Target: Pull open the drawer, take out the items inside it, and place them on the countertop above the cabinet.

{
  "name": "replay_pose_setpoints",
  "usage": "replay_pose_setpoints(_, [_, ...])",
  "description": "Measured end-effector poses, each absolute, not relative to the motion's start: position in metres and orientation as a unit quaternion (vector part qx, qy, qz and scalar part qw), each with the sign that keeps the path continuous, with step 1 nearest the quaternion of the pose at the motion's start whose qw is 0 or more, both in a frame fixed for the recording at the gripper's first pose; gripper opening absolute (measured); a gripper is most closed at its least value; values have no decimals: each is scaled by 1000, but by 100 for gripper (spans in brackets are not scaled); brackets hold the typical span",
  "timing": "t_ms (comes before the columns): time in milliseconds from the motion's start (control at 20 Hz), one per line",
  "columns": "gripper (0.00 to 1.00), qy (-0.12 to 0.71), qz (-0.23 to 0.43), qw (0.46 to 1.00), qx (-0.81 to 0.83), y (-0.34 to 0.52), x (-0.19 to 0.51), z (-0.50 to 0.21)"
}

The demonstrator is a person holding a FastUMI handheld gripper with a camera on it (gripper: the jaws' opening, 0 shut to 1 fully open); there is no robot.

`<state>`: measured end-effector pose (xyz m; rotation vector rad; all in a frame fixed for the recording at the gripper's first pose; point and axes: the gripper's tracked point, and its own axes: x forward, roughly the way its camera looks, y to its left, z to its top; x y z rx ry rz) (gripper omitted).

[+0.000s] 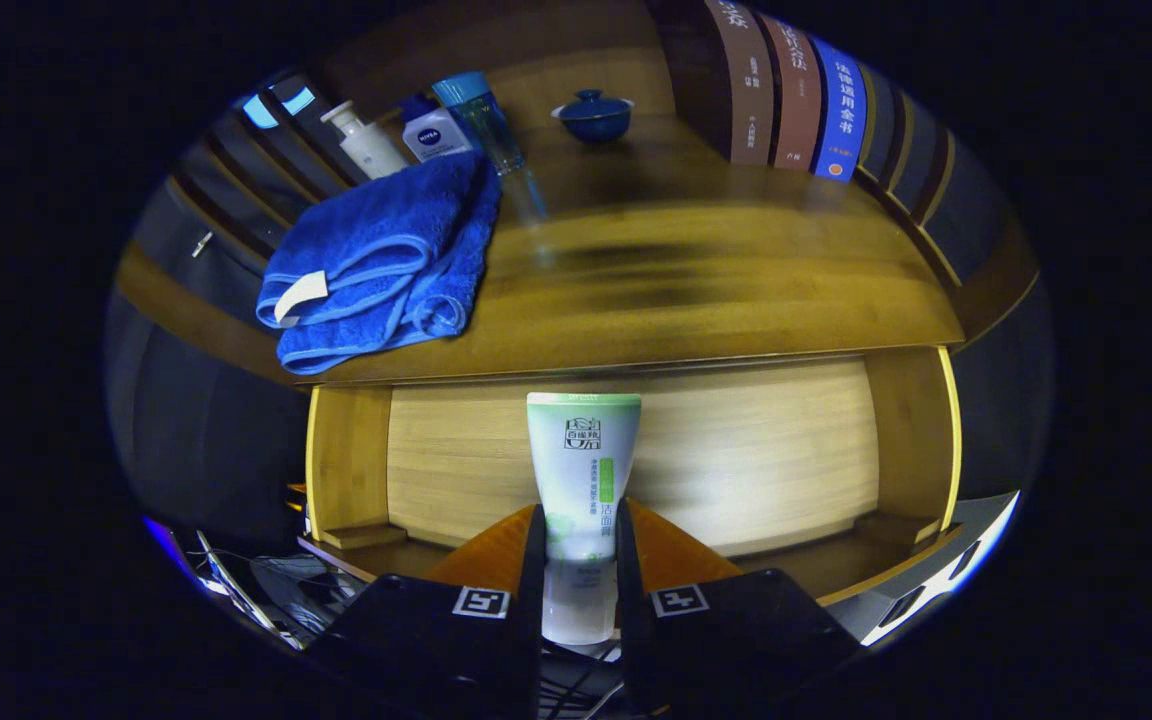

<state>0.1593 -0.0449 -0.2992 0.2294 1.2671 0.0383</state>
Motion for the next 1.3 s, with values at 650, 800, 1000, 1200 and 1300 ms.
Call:
replay_pose_setpoints(650, [37,560,-33,824,73,-65,297,-285])
replay_pose_setpoints(800, [36,563,-41,824,54,-71,313,-294])
replay_pose_setpoints(1000, [36,574,-41,816,53,-68,317,-303])
replay_pose_setpoints(1200, [36,579,-38,813,46,-68,319,-308])
replay_pose_setpoints(1300, [37,579,-40,813,47,-68,319,-308])
